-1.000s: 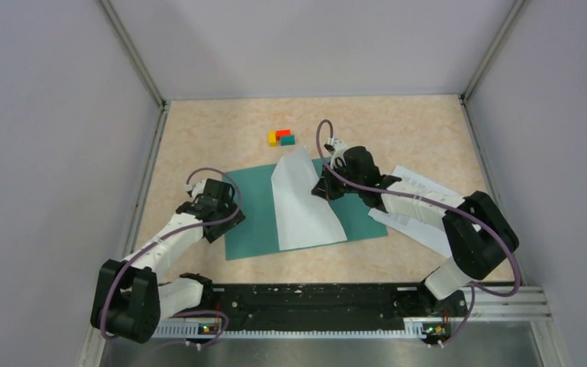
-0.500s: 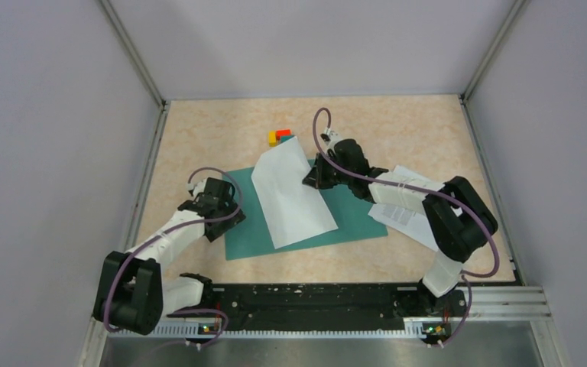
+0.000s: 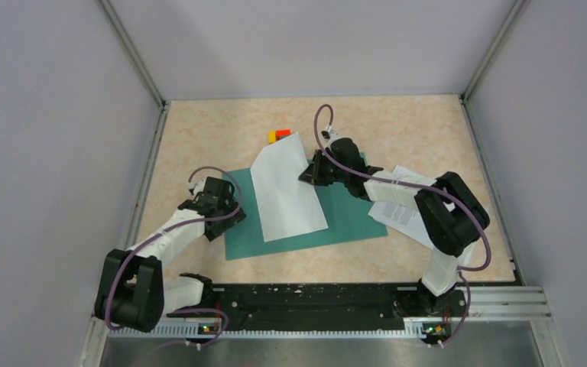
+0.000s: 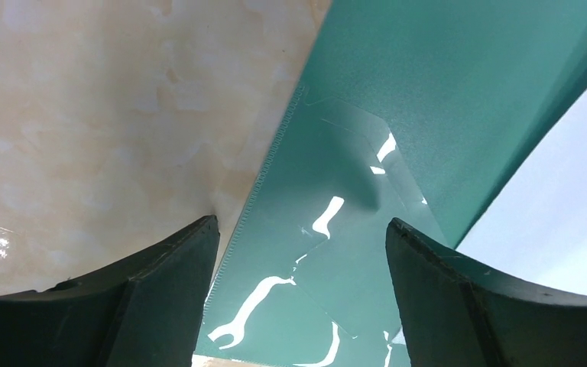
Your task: Put the files into the folder
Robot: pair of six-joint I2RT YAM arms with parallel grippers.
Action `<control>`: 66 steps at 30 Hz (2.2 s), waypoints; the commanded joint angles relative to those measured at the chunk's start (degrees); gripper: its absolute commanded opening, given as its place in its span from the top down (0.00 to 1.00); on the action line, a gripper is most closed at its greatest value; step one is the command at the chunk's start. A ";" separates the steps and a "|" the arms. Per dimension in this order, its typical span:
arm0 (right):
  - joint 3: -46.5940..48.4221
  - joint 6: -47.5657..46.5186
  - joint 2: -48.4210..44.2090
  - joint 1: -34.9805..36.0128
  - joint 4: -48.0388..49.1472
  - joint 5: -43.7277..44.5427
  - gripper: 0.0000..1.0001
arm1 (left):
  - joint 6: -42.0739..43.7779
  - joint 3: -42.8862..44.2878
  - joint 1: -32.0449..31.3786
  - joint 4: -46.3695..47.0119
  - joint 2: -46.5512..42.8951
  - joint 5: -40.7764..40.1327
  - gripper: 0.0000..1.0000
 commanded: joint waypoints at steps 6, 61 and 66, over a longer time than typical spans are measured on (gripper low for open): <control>-0.77 6.54 1.40 4.38 8.68 2.52 1.00 | 0.37 0.07 0.53 3.17 -0.06 2.13 0.06; 3.16 18.57 14.29 10.10 22.84 -1.00 1.00 | 0.91 -2.63 5.28 6.91 -1.16 10.38 0.02; 3.69 18.60 15.22 10.69 22.45 -2.51 1.00 | 0.77 -2.66 5.28 7.09 -1.09 10.61 0.02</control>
